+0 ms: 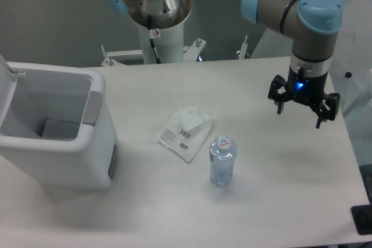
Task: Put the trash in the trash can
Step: 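Move the open gripper over the crumpled white paper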
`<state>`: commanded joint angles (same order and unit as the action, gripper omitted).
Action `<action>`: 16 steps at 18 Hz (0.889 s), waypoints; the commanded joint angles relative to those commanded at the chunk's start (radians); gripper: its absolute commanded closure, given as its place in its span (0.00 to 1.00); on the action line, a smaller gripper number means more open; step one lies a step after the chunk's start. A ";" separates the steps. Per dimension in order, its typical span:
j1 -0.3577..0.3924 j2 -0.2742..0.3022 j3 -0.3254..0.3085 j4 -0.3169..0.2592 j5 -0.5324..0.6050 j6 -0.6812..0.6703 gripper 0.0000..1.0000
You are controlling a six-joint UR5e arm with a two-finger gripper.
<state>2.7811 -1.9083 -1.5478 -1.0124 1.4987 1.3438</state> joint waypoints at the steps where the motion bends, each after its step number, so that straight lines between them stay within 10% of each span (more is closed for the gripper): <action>1: -0.002 0.000 -0.005 0.000 0.000 -0.002 0.00; 16: -0.063 0.034 -0.210 0.075 -0.026 -0.028 0.00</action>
<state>2.7184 -1.8745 -1.7578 -0.9372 1.4726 1.3162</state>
